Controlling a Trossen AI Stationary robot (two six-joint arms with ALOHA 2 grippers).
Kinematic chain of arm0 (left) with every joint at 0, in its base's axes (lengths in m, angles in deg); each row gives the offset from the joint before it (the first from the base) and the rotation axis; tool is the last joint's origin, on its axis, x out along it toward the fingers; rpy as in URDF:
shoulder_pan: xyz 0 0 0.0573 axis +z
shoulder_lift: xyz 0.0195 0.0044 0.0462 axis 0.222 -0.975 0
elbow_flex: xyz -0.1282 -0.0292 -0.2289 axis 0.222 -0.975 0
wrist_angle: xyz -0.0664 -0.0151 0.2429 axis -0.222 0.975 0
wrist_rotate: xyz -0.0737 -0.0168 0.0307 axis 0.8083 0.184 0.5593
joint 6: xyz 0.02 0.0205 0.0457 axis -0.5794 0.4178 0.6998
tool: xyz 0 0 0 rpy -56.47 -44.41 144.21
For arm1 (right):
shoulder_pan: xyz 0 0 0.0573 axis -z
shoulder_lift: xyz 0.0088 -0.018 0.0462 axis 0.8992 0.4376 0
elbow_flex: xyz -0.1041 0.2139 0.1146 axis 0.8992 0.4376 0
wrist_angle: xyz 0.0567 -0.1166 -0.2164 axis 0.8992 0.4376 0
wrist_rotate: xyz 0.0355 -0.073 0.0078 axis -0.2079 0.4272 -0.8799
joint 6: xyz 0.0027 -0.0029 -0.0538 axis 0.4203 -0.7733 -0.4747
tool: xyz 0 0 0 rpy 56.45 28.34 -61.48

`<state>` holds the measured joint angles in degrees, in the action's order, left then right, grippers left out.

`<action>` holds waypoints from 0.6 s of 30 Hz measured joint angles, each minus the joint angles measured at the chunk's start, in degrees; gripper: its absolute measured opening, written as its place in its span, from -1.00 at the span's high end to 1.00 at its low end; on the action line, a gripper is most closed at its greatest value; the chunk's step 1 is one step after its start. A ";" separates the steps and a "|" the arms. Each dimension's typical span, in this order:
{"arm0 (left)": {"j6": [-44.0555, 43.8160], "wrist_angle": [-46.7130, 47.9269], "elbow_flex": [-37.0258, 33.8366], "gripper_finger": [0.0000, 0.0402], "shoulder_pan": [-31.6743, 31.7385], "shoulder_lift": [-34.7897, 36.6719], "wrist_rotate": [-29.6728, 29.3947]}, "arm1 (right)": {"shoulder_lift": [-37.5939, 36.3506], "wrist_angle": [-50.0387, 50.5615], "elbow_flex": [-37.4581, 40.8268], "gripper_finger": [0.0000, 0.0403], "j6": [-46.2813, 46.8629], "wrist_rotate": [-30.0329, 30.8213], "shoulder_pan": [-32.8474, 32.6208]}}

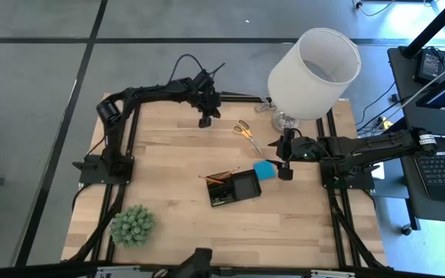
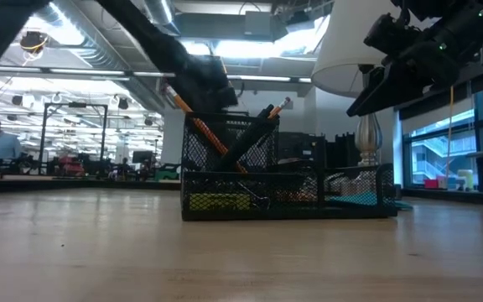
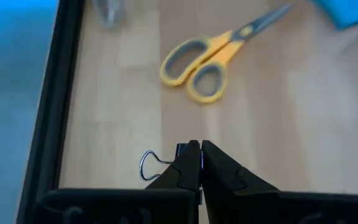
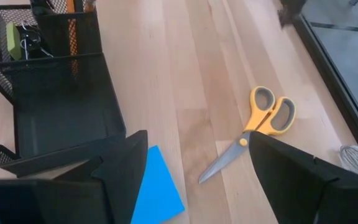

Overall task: Pick and place office supplies into organizer
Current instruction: Put the black binder clip into the desk organizer

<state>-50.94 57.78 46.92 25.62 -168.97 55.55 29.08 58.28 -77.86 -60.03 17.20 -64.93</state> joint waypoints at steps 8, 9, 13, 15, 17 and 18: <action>0.05 3.97 -1.18 0.99 -10.33 10.55 0.58 | 0.02 0.99 -0.02 -0.39 0.00 0.00 0.00; 0.02 3.89 -1.39 0.99 -12.26 11.75 0.58 | 0.04 1.02 -0.02 -0.39 0.01 0.00 0.02; -0.72 4.35 -1.52 0.99 -20.98 15.03 0.98 | 0.04 1.40 -0.02 -0.39 0.08 0.00 0.02; 0.08 4.38 -1.56 0.99 -25.38 15.57 0.98 | 0.04 1.66 -0.02 -0.39 -0.04 0.00 0.02; 0.95 4.34 -1.57 0.99 -29.47 15.62 0.44 | 0.04 1.87 -0.02 -0.39 -0.02 0.00 0.02; 0.83 4.40 -1.63 0.99 -31.31 15.61 -0.90 | 0.04 2.05 -0.02 -0.39 0.02 0.00 0.02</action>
<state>-50.12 62.17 45.30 -5.69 -153.36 54.65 29.13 60.33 -77.88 -60.01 17.20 -64.91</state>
